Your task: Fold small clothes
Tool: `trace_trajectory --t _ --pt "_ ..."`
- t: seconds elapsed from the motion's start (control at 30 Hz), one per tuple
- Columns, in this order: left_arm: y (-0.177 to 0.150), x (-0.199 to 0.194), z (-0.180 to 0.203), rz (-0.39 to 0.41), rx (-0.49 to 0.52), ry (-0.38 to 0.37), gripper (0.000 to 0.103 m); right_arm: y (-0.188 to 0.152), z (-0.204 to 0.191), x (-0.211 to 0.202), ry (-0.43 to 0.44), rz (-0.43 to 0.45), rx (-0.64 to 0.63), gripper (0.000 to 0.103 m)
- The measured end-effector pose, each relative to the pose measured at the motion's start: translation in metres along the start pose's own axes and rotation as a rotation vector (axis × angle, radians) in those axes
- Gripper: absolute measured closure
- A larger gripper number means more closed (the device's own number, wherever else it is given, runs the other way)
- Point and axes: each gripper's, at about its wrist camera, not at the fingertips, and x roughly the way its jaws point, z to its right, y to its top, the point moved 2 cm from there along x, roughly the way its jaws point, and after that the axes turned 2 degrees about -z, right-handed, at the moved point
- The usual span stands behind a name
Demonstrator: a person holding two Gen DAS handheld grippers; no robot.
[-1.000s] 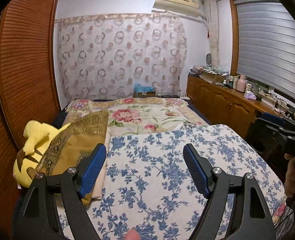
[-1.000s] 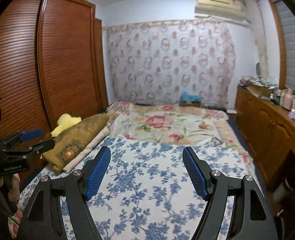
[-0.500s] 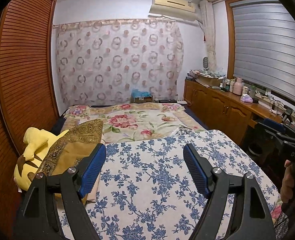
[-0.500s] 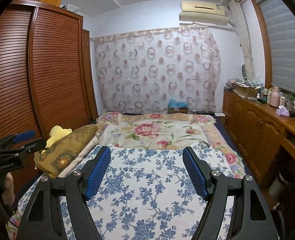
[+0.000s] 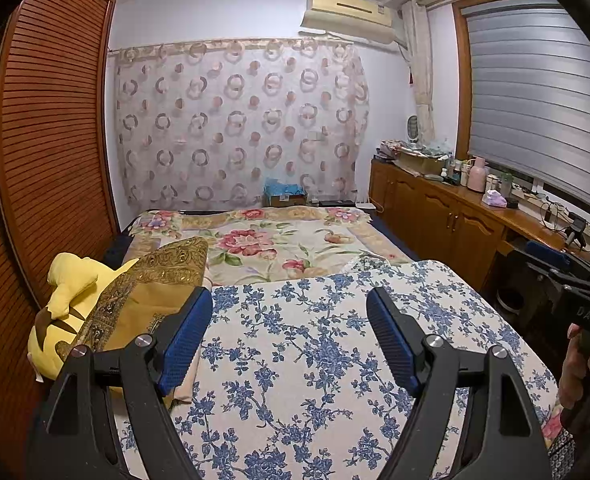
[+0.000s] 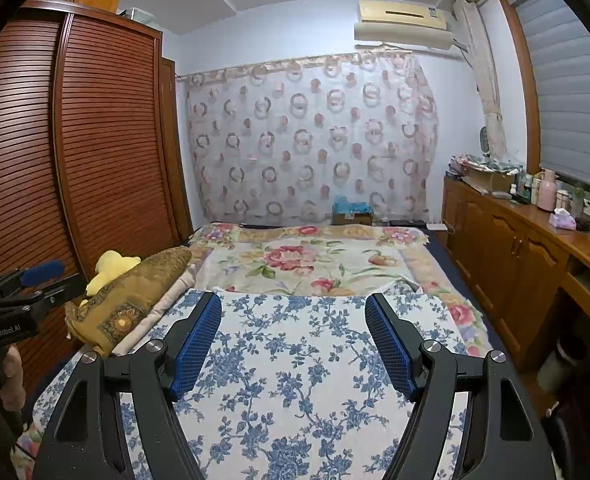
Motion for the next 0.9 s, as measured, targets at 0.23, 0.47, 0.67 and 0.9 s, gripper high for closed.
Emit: trace_trajectory --t 0.23,0.47,0.67,0.9 --pt "0.0004 -0.0002 -0.001 0.001 0.0 0.0 0.023 0.0005 0.0014 -0.0003 0.0 0.001 0.001 0.027" --pt "0.0002 -0.0003 -0.002 0.001 -0.001 -0.001 0.023 0.0003 0.0043 -0.0007 0.002 0.002 -0.001 0.027" --pt "0.0003 -0.0004 -0.0029 0.002 0.0 -0.002 0.023 0.0 0.0046 -0.0001 0.002 0.002 -0.001 0.027" --pt "0.0005 -0.0014 -0.0027 0.002 -0.001 -0.001 0.023 0.0017 0.0097 -0.0002 0.006 -0.001 -0.003 0.027"
